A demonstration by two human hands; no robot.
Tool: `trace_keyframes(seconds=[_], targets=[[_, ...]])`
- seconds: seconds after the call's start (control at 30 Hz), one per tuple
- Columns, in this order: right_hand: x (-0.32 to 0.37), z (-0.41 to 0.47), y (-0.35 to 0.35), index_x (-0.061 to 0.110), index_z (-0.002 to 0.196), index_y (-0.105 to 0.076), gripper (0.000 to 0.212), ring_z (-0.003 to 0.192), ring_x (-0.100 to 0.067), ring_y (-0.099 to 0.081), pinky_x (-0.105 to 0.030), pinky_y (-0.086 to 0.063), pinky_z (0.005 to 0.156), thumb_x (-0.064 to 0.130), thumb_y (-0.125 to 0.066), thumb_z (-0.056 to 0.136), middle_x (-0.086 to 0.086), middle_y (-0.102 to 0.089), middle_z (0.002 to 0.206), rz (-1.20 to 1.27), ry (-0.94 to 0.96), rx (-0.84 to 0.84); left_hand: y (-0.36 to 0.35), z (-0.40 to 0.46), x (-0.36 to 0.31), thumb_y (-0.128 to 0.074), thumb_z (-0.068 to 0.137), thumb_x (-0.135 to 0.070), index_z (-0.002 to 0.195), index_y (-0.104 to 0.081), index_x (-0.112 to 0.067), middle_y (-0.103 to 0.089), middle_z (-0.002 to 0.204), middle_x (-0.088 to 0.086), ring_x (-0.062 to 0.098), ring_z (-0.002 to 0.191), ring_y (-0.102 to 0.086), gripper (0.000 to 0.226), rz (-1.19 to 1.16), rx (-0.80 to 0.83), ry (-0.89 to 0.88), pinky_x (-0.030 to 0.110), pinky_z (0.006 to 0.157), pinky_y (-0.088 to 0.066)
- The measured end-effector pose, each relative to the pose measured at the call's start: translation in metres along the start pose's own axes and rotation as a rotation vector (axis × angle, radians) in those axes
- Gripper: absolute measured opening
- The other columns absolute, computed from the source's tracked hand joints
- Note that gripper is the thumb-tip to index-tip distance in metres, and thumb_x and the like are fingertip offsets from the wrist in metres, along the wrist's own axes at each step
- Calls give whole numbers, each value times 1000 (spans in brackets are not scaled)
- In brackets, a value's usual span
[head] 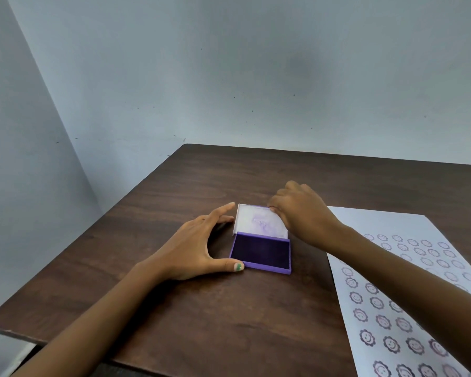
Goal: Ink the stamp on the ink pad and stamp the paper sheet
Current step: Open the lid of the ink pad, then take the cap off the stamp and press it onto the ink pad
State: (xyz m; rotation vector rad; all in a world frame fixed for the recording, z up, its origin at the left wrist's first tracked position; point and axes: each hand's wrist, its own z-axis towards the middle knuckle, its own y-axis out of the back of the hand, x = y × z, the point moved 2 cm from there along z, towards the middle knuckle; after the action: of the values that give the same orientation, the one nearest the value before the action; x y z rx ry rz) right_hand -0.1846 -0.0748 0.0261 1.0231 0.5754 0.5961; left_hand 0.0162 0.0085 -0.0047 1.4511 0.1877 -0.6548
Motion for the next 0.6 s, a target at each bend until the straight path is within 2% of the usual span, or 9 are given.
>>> trace_keyframes(seconds=[0.13, 0.27, 0.37, 0.6], targets=[[1, 1, -7, 15, 97, -64, 14, 91, -19, -50, -28, -30, 69, 21, -57, 86, -3, -69, 97, -20, 14, 53, 1, -2, -4, -66, 64, -70, 138, -18, -54, -43, 138, -25, -4, 125, -36, 90, -2, -8, -39, 23, 103, -29], [3, 1, -9, 15, 104, -62, 19, 97, -20, -49, -28, -27, 73, 21, -54, 88, -3, -67, 104, -47, 15, 82, 0, -2, -3, -59, 66, -73, 130, -37, -53, -37, 136, -28, -9, 124, -30, 71, 51, 9, -64, 21, 102, -24], [2, 1, -10, 15, 106, -62, 20, 97, -19, -49, -30, -30, 74, 21, -54, 88, -3, -66, 105, -61, 13, 88, -1, -1, -1, -57, 66, -74, 126, -42, -51, -37, 141, -23, -9, 125, -28, 66, 59, 11, -71, 20, 101, -22], [-4, -1, 0, 19, 103, -64, 22, 98, -20, -48, -33, -30, 77, 25, -47, 90, -1, -67, 104, -12, -25, 39, 0, -1, 0, -63, 65, -69, 121, -48, -44, -41, 140, -21, -5, 128, -32, 63, 37, 1, -78, 22, 102, -25]])
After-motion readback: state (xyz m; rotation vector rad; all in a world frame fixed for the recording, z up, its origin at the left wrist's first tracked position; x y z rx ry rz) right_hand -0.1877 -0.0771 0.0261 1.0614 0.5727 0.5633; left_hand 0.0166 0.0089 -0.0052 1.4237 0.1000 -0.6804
